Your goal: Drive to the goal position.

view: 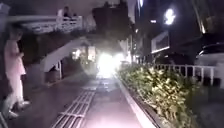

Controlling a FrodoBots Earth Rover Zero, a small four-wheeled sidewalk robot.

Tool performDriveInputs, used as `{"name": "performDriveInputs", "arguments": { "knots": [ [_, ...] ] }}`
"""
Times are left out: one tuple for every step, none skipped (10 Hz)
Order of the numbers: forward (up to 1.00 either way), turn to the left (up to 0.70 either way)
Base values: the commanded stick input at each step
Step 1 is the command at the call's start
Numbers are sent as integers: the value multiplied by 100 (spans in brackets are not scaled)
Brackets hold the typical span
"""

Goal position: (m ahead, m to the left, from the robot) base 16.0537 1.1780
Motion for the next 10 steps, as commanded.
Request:
{"name": "performDriveInputs", "arguments": {
  "knots": [
    [45,0],
    [45,0],
    [45,0],
    [45,0],
    [45,0],
    [45,0],
    [45,0],
    [45,0],
    [45,0],
    [45,0]
  ]
}}
